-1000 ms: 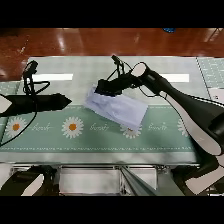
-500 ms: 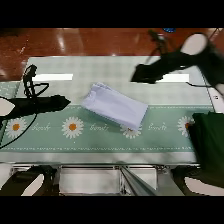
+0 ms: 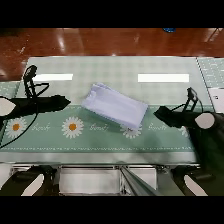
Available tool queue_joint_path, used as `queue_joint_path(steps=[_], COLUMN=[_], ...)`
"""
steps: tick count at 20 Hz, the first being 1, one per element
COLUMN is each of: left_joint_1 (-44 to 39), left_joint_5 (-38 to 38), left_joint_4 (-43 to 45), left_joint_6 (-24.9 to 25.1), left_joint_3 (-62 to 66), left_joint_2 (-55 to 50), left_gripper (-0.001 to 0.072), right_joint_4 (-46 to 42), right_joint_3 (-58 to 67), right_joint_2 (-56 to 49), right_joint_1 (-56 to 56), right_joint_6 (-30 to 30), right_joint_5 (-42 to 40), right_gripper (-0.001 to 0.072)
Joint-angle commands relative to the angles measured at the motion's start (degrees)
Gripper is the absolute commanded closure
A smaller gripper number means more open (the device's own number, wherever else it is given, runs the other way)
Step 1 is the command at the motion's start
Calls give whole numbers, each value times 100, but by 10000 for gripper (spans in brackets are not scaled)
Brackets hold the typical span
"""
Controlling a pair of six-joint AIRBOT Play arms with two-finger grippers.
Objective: Fold the shirts.
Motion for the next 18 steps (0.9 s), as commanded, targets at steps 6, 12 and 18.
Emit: queue_joint_path(steps=[6, 12, 18], left_joint_1=[7, 7, 2], left_joint_5=[-4, -2, -2], left_joint_4=[-24, -24, -24], left_joint_6=[-2, -4, -2], left_joint_3=[-2, -2, -2], left_joint_2=[-212, -306, -323], left_gripper=[691, 691, 691], right_joint_4=[4660, 4588, 2393], right_joint_3=[-203, 1449, 4673], right_joint_2=[-2341, -3567, -3604], right_joint_1=[-31, 728, 621], right_joint_6=[-3971, -4352, -2997], right_joint_5=[24, 684, 1637], right_gripper=[301, 679, 693])
